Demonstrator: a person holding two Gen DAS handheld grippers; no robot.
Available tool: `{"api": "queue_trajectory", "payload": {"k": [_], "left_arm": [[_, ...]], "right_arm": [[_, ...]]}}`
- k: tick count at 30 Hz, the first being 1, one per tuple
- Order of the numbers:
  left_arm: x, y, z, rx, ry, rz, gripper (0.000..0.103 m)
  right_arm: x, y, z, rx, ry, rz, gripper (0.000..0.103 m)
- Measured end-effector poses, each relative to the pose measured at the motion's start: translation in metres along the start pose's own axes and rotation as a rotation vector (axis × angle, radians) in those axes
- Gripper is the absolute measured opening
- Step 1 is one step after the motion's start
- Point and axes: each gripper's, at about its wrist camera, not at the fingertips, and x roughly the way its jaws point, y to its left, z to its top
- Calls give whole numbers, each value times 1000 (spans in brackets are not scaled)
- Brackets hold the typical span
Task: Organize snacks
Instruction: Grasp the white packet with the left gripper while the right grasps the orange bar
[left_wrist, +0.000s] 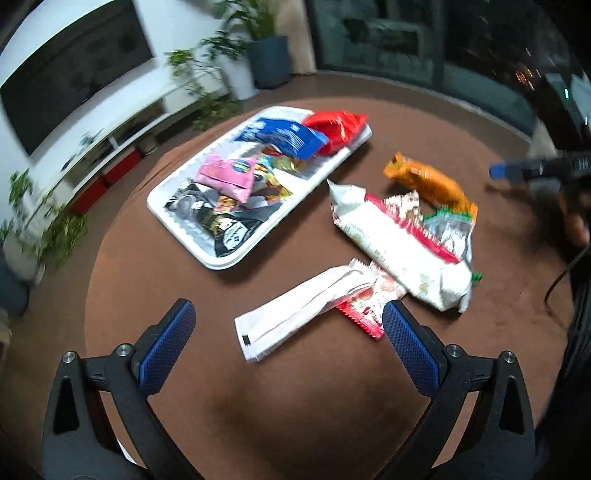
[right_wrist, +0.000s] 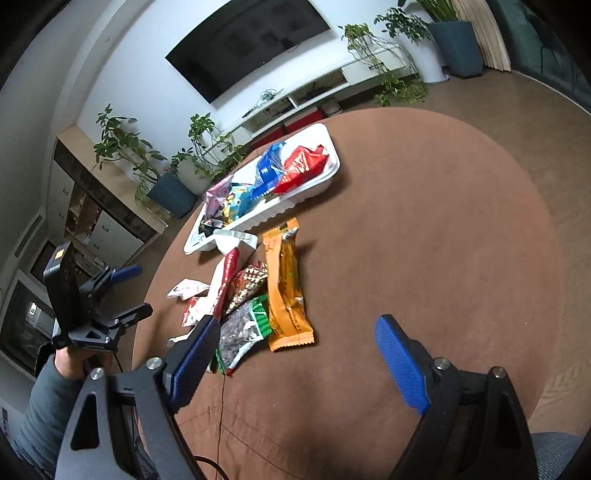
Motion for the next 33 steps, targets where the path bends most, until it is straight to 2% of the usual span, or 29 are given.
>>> {"api": "queue_trajectory", "payload": {"k": [2,4,10,15,17,19,22,27,31,33], "left_arm": [[10,0,4,52,31,-23,99],[19,3,8,86,56,-44,88],[44,8,14,133,140,-106,70],[57,6,12,177,188,-122,66],[60,8,13,168,187,-133,61],[65,8,12,163,207,-140,49],[65,8,12,156,200,-149,45],[62,2,10,131,206,-143,45],[62,6,8,18,215,-167,37],[62,8,7,-33,220,-167,36]], "right_arm": [[0,-1,-2,-5,-1,-1,88],[2,-3,-1,-4,7,0,87],[8,-4,-1,-2,27,1,85],[9,-7,-2,1,36,0,85],[11,-7,-2,2,42,-2,84],[10,-7,-3,1,47,-2,84],[10,-5,-3,-2,49,-5,84],[10,-4,-4,-3,50,-12,84],[9,-3,-4,-8,49,-16,84],[9,-3,-3,-8,50,-19,84]]}}
